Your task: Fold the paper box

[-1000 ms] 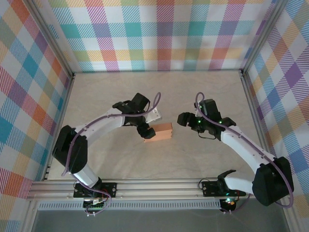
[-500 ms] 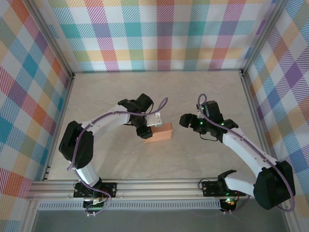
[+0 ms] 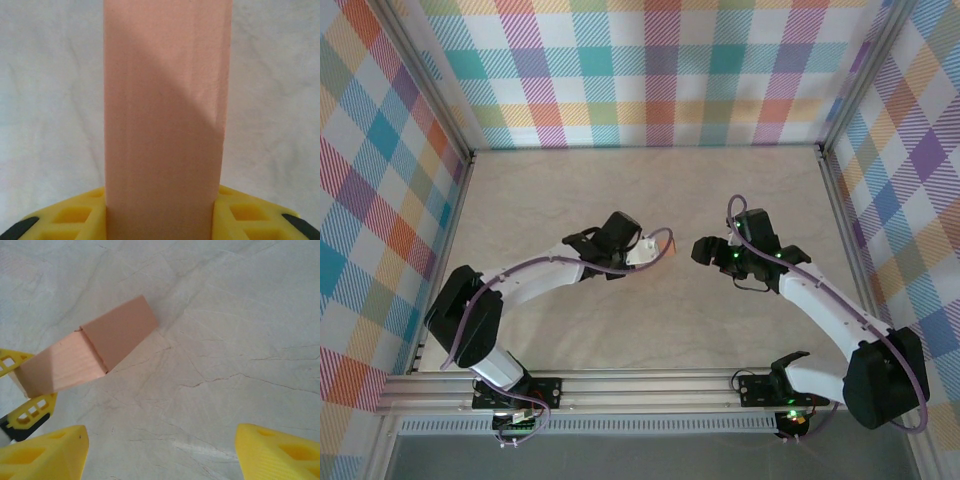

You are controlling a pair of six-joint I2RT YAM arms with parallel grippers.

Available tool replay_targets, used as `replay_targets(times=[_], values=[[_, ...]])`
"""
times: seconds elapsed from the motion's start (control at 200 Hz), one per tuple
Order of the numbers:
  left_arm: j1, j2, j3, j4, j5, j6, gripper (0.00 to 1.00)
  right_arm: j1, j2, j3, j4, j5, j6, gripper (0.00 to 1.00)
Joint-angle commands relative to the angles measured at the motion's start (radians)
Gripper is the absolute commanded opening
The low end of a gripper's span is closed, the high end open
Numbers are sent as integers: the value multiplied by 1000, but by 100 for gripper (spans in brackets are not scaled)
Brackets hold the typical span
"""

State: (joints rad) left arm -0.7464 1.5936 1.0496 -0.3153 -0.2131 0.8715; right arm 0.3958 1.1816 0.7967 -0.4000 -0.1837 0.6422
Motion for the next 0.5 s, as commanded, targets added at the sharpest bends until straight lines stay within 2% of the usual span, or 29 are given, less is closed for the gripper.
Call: replay_targets(times=[0.0, 0.135, 0.34, 0.41, 0.495], values=[[-14, 26, -54, 245, -132, 94, 41, -9, 0, -15, -21, 14, 0, 77], [-24, 73, -86, 292, -125, 178, 46, -15, 2, -20, -23, 13, 0, 77], [-16, 75, -92, 251, -103, 132, 54, -18, -2, -12, -26, 22, -9, 78], [-9, 51, -95, 209, -58, 96, 66, -21, -13, -13, -24, 36, -27, 80], [-8, 11, -108, 162, -8, 56, 80, -26, -35, -13, -21, 68, -60, 89]])
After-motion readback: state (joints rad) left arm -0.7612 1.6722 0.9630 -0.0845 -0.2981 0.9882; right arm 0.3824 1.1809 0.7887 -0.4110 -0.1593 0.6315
